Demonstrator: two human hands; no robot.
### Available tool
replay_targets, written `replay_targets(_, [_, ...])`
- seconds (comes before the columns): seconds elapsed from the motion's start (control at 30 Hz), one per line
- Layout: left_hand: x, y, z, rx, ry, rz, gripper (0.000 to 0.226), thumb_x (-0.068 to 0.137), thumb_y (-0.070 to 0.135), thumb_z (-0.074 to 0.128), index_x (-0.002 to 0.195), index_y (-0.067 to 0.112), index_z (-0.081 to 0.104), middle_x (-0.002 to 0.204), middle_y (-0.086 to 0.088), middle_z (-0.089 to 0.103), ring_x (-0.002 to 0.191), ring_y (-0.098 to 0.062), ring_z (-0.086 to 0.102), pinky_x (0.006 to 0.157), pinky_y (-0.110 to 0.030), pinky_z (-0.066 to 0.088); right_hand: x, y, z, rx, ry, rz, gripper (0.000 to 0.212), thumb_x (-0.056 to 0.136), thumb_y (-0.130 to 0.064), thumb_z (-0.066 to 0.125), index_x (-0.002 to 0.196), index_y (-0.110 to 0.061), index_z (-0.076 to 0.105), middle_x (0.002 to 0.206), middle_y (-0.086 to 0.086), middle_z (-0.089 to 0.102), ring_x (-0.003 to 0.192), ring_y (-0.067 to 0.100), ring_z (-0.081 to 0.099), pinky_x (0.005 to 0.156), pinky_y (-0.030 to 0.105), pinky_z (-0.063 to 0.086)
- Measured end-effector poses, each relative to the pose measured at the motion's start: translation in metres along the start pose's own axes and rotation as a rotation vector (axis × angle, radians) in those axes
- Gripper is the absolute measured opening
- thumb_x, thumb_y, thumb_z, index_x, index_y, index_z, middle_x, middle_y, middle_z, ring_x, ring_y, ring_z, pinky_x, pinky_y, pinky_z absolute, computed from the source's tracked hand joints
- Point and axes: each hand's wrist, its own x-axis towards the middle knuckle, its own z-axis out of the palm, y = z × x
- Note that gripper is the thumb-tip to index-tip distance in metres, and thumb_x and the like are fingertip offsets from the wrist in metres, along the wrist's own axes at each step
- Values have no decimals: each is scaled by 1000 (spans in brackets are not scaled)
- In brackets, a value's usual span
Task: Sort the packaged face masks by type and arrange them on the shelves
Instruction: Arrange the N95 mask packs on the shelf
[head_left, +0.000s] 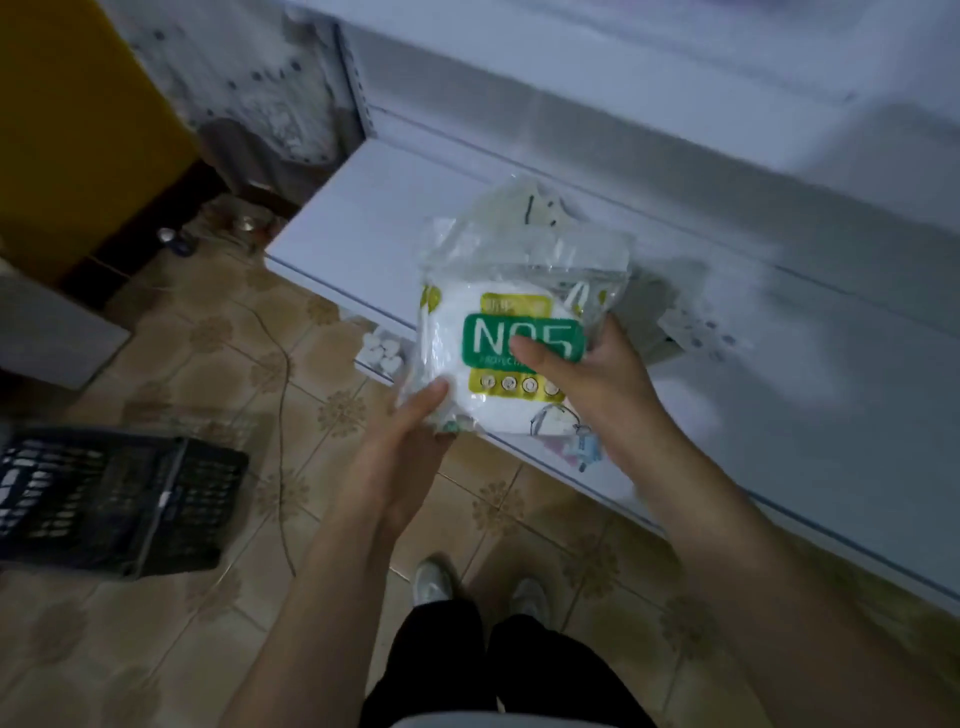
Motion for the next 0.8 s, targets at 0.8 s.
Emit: replay_targets(0.8, [-2, 393, 69, 499, -29, 509, 36, 91, 20, 71, 125, 23, 59, 111, 1, 77, 99, -22, 75, 85, -39, 61, -8, -360, 77, 160, -232, -339, 54, 75, -49, 72, 120, -21, 62, 109, 2, 74, 95, 21, 72, 91, 42, 51])
